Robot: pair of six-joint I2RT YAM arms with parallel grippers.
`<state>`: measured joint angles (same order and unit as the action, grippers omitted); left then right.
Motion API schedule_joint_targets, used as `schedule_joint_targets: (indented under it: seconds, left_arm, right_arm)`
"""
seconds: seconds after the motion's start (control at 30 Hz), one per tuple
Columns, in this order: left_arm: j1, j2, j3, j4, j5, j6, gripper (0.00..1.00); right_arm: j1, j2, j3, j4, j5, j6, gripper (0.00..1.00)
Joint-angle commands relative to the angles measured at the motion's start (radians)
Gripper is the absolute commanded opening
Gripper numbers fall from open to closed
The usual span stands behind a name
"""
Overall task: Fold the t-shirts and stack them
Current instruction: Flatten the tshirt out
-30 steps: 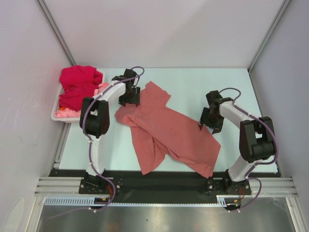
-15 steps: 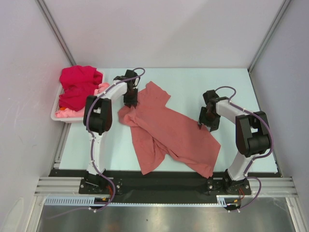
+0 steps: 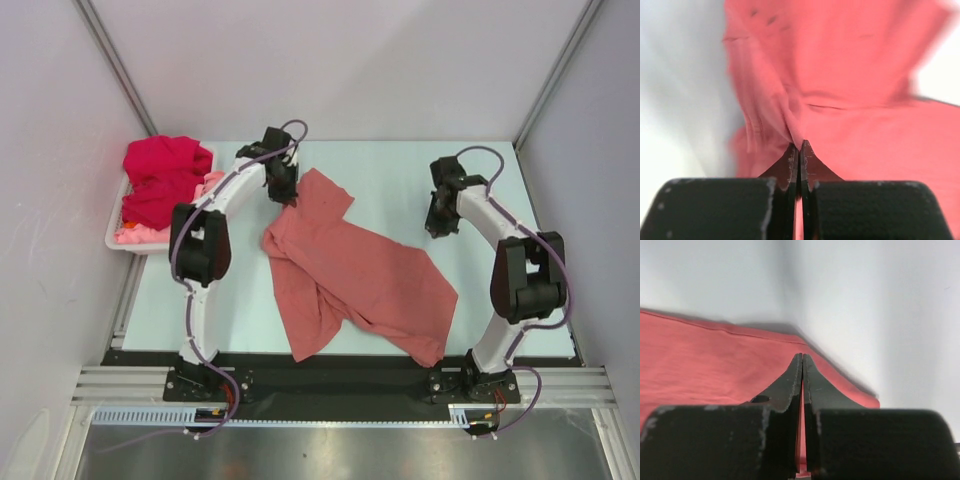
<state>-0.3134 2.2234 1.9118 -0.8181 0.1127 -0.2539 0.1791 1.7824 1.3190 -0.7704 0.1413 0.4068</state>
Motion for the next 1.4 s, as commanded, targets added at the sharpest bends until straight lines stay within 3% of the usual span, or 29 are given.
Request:
schedule_joint_targets:
  seconds: [0.0,0.3,0.5,0.67,0.93,1.17,1.27,1.3,1.33,1.37]
  left_arm:
    - [-0.050,-0.234,0.089,0.053,0.019,-0.007,0.00]
    - [-0.144,-0.664,-0.011,0.108,-0.099,-0.045,0.00]
    - [-0.231,-0.967,-0.131,0.189,-0.180,-0.039,0.00]
    - [-0.248,-1.208,-0.220,0.281,-0.153,-0.088,0.00]
    - [-0.248,-1.210,-0.151,0.298,-0.110,-0.108,0.00]
    - [-0.250,-1.021,-0.020,0.206,-0.194,-0.042,0.00]
    - [-0.250,-0.938,0.033,0.185,-0.193,0.007,0.00]
    - [-0.250,-0.924,0.045,0.178,-0.185,0.011,0.00]
    - [-0.248,-0.889,0.084,0.168,-0.168,0.016,0.00]
    - [-0.250,-0.875,0.107,0.154,-0.154,0.022,0.00]
  right_arm:
    - [-0.006,-0.154,0.115,-0.075,0.112,-0.032,0.00]
    - [0.000,-0.498,0.287,-0.167,0.164,-0.062,0.00]
    - [0.034,-0.806,0.293,-0.155,0.098,-0.091,0.00]
    - [0.036,-0.923,0.367,-0.197,-0.019,-0.094,0.00]
    - [0.036,-0.881,0.422,-0.208,-0.013,-0.117,0.00]
    - [0.031,-0.764,0.370,-0.191,0.066,-0.062,0.00]
    - [0.028,-0.733,0.344,-0.159,0.006,-0.075,0.00]
    - [0.028,-0.721,0.317,-0.100,-0.047,-0.089,0.07]
    - [0.025,-0.709,0.257,-0.061,-0.239,-0.103,0.18]
    - [0.028,-0.684,0.218,-0.023,-0.364,-0.111,0.40]
